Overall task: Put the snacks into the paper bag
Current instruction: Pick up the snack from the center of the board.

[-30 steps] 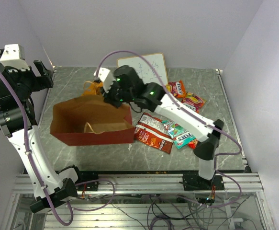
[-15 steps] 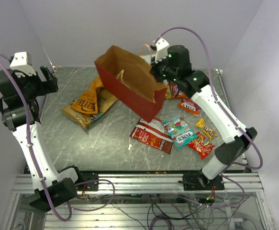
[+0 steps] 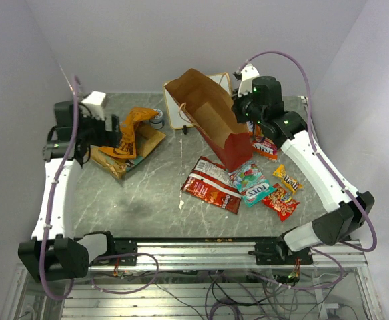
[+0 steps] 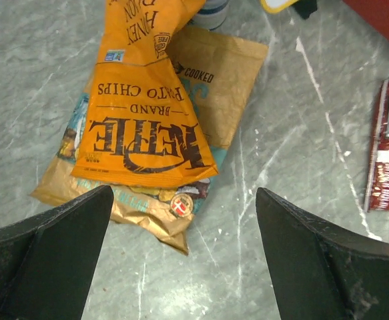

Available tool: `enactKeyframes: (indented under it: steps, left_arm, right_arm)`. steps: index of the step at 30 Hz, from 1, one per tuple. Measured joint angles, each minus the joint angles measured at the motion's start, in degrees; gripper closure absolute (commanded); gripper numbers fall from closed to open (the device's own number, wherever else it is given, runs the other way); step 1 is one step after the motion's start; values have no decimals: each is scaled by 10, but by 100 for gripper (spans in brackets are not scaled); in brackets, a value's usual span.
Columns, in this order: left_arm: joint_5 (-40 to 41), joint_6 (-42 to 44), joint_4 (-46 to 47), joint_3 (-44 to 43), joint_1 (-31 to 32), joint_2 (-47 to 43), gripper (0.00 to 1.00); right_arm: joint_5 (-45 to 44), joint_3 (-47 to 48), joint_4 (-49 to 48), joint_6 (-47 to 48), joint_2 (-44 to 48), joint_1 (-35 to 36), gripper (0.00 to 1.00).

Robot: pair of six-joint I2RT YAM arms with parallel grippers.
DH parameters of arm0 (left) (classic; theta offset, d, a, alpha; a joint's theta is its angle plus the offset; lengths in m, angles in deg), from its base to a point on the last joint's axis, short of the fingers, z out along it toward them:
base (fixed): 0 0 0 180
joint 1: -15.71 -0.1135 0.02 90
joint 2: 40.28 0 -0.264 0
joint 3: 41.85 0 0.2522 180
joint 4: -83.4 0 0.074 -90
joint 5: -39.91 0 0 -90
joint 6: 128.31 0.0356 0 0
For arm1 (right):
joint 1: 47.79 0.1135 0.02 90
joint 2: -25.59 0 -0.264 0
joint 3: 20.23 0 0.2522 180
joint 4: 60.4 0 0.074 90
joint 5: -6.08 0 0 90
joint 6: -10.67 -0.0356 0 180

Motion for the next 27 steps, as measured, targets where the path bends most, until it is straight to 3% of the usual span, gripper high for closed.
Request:
enactKeyframes:
  steps: [9, 17, 21, 27]
  left_arm:
    - [95, 40, 69, -18, 91, 172, 12]
    - [149, 47, 112, -70, 97, 281, 25]
    - [161, 58, 137, -70, 97, 298, 35]
    - [162, 64, 155, -85, 99, 325, 60]
  right_arm:
    - [11, -41, -10, -3, 26, -10, 100]
    - [32, -56, -21, -3, 35, -18, 100]
    - [43, -63, -26, -3, 38, -24, 100]
    - [63, -80, -31, -2, 46, -31, 100]
